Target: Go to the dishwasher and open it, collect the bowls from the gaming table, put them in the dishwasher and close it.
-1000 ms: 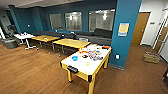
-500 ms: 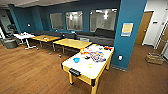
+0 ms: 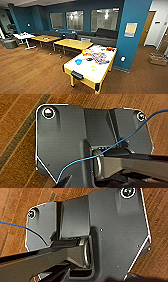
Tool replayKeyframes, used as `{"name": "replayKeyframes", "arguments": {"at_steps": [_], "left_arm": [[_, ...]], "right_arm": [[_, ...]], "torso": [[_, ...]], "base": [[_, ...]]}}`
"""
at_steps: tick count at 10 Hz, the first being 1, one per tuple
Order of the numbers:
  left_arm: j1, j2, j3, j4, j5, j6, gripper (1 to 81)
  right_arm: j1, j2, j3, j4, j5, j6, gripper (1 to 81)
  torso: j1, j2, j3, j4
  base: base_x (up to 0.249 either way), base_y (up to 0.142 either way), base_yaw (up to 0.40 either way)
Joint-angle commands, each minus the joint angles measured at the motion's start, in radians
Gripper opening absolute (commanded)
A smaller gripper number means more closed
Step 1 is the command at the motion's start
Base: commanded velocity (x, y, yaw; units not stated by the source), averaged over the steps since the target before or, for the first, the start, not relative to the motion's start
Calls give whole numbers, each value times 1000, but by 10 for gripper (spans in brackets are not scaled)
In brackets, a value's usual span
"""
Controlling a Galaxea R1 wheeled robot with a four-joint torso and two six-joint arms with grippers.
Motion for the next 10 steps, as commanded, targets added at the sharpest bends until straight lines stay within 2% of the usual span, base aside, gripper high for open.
{"name": "replayKeyframes", "arguments": {"at_steps": [1,10], "left_arm": [[-35,-4,3,-5,55,3,811],[-35,-3,3,-4,55,3,811]], "right_arm": [[42,4,3,-2,-60,-3,811],[42,5,7,-4,-60,-4,811]], "torso": [[0,0,0,0],[0,0,0,0]], "base": [[143,93,0],[116,104,0]]}}
